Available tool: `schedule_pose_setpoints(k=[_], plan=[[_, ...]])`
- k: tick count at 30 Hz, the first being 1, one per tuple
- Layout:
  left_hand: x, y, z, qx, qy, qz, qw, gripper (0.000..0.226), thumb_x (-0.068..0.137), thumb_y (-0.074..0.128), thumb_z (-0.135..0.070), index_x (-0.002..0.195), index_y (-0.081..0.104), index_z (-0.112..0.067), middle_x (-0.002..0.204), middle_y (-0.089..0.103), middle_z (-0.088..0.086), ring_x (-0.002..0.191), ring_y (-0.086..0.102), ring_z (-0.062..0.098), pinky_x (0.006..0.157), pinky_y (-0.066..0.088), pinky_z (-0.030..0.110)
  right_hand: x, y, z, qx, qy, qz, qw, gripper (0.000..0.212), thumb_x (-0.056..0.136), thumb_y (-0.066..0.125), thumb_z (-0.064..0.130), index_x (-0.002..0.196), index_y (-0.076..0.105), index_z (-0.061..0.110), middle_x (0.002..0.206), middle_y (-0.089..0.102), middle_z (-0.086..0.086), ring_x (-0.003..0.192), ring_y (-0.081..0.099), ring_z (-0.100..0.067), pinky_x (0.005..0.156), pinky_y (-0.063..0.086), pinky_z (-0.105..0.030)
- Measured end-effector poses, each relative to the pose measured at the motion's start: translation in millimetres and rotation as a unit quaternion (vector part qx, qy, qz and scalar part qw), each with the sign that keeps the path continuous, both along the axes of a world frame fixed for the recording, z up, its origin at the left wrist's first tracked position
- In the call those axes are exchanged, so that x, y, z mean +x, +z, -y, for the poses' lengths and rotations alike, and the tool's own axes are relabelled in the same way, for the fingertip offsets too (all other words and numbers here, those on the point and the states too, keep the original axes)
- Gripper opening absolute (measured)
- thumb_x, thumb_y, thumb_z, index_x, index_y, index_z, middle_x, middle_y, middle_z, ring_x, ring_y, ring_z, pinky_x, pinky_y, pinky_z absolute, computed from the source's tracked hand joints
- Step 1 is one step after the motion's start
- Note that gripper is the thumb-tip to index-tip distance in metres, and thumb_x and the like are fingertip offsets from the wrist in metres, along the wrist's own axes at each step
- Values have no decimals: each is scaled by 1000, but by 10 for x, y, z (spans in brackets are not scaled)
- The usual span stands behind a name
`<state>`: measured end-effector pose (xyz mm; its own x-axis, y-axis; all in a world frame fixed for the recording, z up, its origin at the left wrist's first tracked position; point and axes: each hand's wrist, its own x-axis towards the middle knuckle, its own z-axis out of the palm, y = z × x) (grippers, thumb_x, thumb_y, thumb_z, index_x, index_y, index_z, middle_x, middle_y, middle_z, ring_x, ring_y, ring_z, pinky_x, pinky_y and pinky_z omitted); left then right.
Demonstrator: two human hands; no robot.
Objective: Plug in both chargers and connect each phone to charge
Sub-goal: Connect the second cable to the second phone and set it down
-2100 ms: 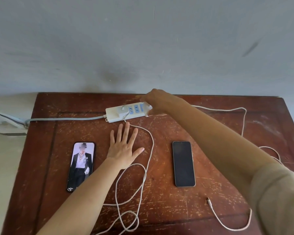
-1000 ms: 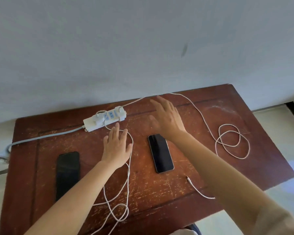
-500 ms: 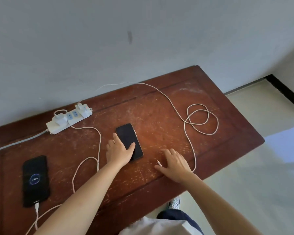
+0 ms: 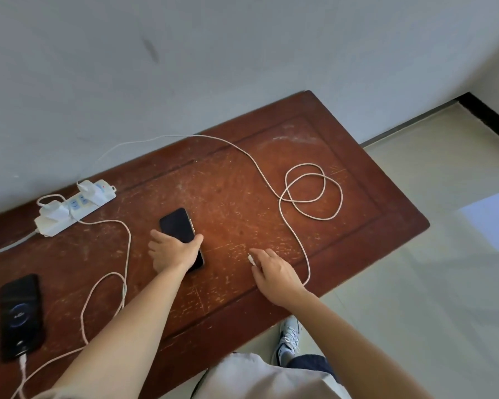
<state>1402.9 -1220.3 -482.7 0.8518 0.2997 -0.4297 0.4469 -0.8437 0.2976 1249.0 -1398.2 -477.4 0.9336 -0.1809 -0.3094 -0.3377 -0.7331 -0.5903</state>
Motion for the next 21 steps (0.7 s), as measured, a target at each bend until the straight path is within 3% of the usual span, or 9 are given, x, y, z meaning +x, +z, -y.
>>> schedule_pose_setpoints(k=[2, 4, 8, 10, 13, 15, 18, 21], plan=[[-23, 57, -17, -71, 69, -10, 995, 110, 68, 75, -65, 147, 28, -4, 148, 38, 21, 134, 41, 40, 102, 44, 54, 52, 72, 17, 23, -26, 12, 999, 41, 100, 50, 21, 141, 52, 15, 112, 60, -7, 101, 64, -28, 86, 49, -36], [-57, 171, -52, -213, 174, -45, 960, 100, 62, 78, -60, 139, 44, -6, 139, 50, 17, 122, 52, 38, 98, 50, 51, 122, 183, -2, 63, -69, 20, 995, 38, 100, 52, 20, 138, 56, 15, 108, 60, -6, 101, 62, -25, 85, 44, -26], [-87, 573, -158, -552, 323, -89, 764, 61, 67, 83, -35, 117, 60, -8, 106, 58, 12, 96, 59, 29, 85, 59, 48, 298, 489, -92, 135, -176, 64, 973, 32, 99, 56, 27, 130, 64, 24, 96, 60, 3, 81, 57, -7, 70, 39, -15], [-81, 798, -232, -649, 334, -76, 679, 44, 70, 84, -31, 97, 60, -6, 91, 52, 11, 90, 56, 26, 83, 60, 51, 363, 661, -156, 196, -214, 100, 952, 29, 99, 57, 29, 126, 67, 26, 92, 67, 2, 72, 59, -7, 66, 45, -18], [-110, 1142, -346, -746, 297, -82, 591, 47, 61, 90, -31, 84, 57, -6, 82, 56, 13, 94, 63, 30, 83, 60, 55, 432, 912, -263, 297, -243, 150, 911, 22, 99, 59, 30, 116, 68, 37, 76, 66, 6, 58, 56, -4, 54, 47, -19], [-149, 1330, -415, -785, 255, -82, 559, 48, 62, 91, -31, 86, 57, -7, 92, 63, 15, 100, 69, 35, 75, 62, 47, 452, 1066, -335, 345, -244, 176, 889, 21, 99, 61, 28, 115, 69, 38, 69, 62, 8, 54, 54, -3, 52, 46, -18], [-205, 1521, -478, -802, 208, -69, 556, 47, 70, 89, -32, 100, 56, -16, 103, 67, 9, 107, 70, 31, 56, 59, 30, 427, 1227, -425, 411, -247, 192, 857, 21, 97, 64, 24, 114, 72, 33, 64, 57, 10, 57, 55, -5, 55, 47, -17], [-229, 1595, -533, -805, 183, -25, 563, 69, 53, 98, -37, 111, 69, -14, 100, 76, 6, 94, 75, 25, 61, 60, 30, 336, 1315, -471, 427, -255, 182, 848, 14, 97, 64, 27, 101, 77, 33, 65, 59, 9, 57, 50, -8, 50, 43, -21]])
